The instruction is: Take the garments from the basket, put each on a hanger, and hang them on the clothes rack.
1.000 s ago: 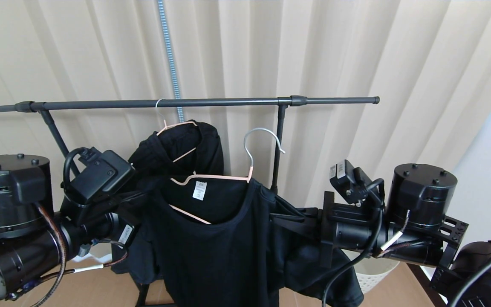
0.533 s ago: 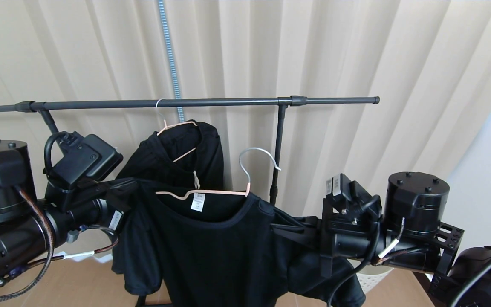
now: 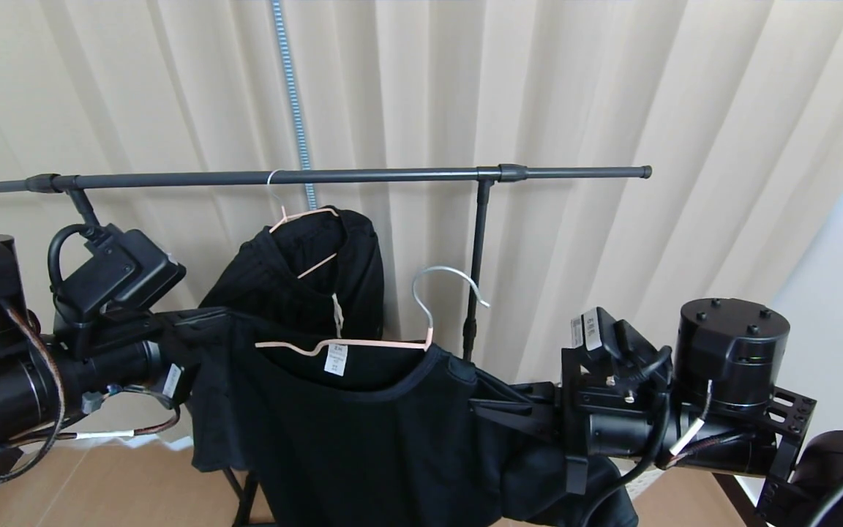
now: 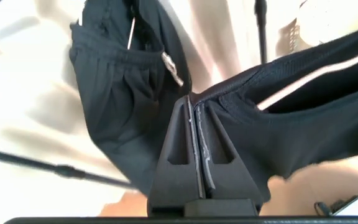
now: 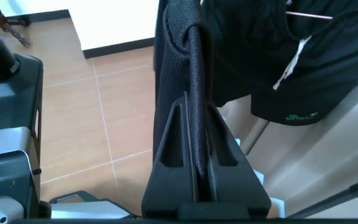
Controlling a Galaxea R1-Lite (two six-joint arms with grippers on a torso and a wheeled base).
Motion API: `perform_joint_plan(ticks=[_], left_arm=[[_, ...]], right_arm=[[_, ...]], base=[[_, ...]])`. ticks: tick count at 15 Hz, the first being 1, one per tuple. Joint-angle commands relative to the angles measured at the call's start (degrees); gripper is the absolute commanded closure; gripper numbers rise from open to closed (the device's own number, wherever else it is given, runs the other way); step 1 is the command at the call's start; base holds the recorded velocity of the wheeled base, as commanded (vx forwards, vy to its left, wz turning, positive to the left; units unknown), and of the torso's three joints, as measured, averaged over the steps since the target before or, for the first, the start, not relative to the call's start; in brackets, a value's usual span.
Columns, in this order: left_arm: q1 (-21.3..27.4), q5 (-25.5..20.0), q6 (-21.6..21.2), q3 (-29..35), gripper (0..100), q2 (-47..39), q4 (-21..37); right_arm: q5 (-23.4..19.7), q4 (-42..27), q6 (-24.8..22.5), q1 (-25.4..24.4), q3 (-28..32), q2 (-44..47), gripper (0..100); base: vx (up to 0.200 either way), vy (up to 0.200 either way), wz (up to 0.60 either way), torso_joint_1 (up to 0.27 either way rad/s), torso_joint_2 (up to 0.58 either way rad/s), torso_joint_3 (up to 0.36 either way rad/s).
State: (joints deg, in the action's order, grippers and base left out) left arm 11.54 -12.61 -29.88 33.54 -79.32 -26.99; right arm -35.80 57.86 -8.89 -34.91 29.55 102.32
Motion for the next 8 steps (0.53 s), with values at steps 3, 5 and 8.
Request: perform_joint_plan(ticks=[3, 5, 8], left_arm=[[5.33, -1.63, 0.08, 0.04, 100, 0.31, 0.27], [8.49, -1.55, 0.17, -0.23, 100, 0.84, 0.45], [9.46, -1.19, 0.17, 0.13, 100, 1.63, 1.85]], right_arm=[[1.17, 0.41, 3.26, -1.12, 2.27, 2.45, 100], [4.43, 0.77, 3.44, -1.74, 2.97, 4.03, 100], [6.36, 0.94, 3.26, -2.09, 3.15, 5.00, 100]], base=[[0.000, 0.000, 0.00, 0.000, 0.00, 0.000], [0.000, 0.000, 0.00, 0.000, 0.00, 0.000], [0.000, 0.000, 0.00, 0.000, 0.00, 0.000]])
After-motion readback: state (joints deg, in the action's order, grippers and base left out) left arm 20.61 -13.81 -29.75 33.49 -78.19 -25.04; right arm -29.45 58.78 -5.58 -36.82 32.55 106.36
